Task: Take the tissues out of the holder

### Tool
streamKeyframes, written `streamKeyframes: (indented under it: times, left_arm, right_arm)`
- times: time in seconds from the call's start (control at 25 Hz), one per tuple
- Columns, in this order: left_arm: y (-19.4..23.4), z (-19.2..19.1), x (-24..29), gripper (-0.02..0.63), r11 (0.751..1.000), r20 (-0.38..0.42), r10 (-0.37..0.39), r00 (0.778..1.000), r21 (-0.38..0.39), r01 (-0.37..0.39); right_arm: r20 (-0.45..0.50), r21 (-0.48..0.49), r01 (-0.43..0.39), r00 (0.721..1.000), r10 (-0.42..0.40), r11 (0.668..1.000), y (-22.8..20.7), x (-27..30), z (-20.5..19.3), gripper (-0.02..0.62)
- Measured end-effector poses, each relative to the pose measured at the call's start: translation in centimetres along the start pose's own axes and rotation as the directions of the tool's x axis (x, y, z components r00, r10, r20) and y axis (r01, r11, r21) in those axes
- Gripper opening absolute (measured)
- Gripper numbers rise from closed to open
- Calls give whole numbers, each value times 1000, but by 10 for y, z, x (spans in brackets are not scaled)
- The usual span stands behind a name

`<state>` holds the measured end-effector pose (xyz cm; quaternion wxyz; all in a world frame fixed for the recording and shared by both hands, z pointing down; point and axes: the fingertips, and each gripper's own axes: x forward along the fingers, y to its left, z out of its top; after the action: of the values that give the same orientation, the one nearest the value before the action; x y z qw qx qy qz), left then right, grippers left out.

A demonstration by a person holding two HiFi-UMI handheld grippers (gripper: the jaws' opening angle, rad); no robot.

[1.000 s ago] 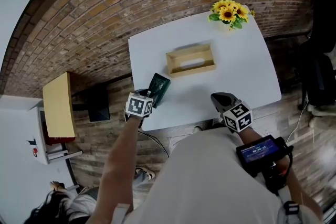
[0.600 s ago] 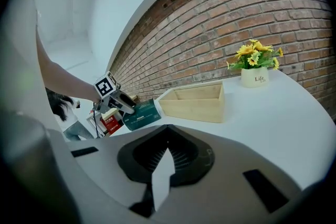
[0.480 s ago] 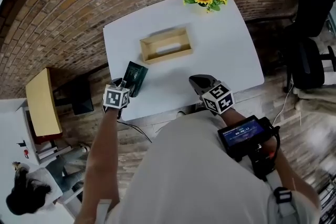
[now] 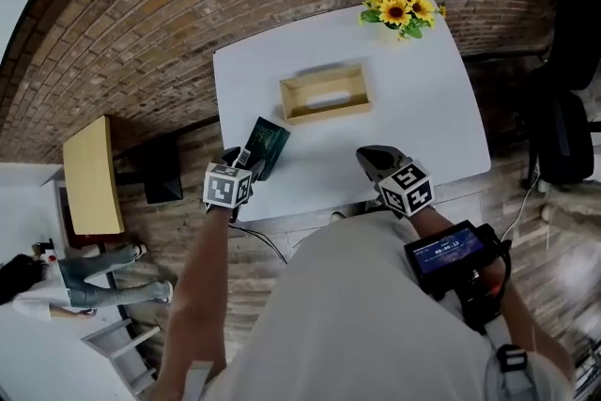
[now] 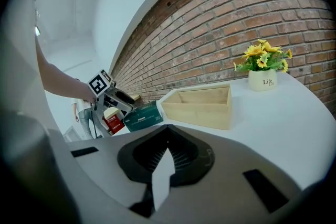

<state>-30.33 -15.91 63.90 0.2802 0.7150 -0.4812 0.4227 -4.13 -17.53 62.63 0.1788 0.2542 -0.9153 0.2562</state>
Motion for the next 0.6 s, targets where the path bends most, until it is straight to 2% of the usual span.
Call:
streamKeyframes:
  times: [0.2, 0.4, 0.6]
  left_arm:
    - [-22, 10, -21, 273, 1000, 146, -29, 989, 7, 28]
    - [-49, 10, -44, 16, 998, 308, -21, 951, -56, 40]
    - [-77, 1, -58, 8, 987, 415, -54, 908, -115, 112]
  right_arm:
    - [5, -49, -4, 1000, 5, 999, 9, 4, 8, 5]
    - [17, -115, -10, 1000, 12, 993, 26, 6, 18, 5]
    - [29, -123, 4, 1000, -1, 992, 38, 2, 22, 5]
